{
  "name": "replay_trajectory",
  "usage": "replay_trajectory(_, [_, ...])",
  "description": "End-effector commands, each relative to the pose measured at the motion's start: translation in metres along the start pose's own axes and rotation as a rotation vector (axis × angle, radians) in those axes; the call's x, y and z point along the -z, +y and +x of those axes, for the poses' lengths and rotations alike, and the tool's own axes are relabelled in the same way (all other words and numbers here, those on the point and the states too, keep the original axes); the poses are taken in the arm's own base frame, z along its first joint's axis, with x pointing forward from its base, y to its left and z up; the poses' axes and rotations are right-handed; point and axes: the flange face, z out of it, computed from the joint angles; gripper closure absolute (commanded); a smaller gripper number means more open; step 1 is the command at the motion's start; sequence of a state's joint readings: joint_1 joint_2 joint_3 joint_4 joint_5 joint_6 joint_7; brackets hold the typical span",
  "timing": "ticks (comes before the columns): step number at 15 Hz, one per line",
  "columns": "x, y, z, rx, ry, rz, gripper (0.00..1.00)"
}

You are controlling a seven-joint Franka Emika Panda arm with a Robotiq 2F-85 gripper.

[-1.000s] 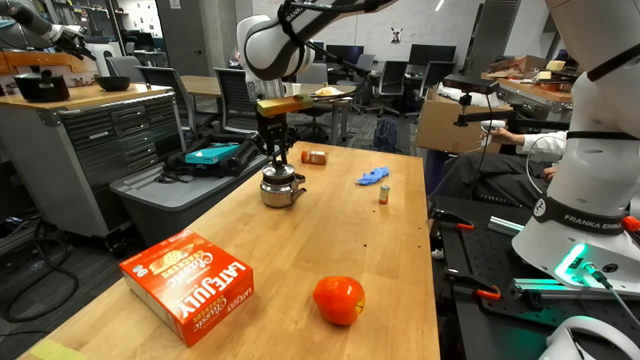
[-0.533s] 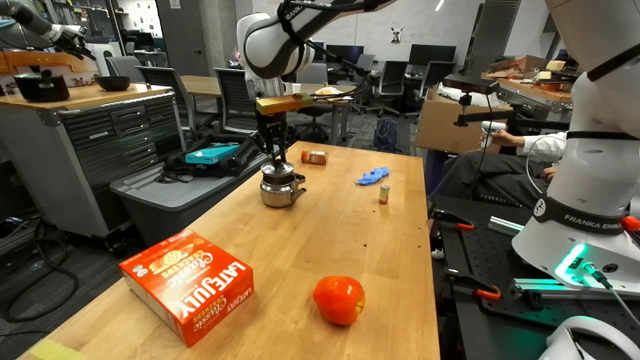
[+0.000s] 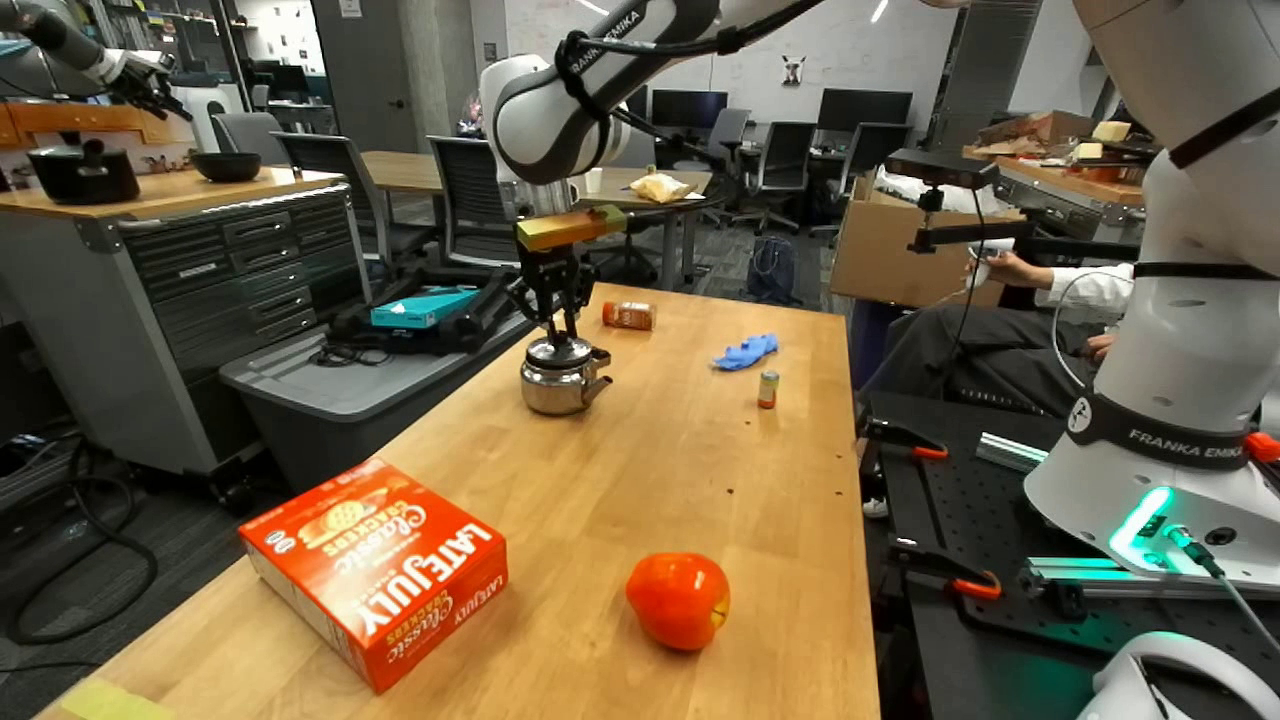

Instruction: Put the lid on the kettle

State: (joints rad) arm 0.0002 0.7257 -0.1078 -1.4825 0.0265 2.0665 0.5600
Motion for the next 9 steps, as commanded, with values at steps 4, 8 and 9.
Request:
replay_trajectory(4, [-0.002,-0.002,-0.003,-0.006,0.012,0.031,0.93])
replay_trajectory(8, [0.008,-0.003,-0.009,0.022,0.060,0.039,0.93])
replay_trajectory(9, [0.011,-0.002,-0.015,0.028,0.080,0.043,0.93])
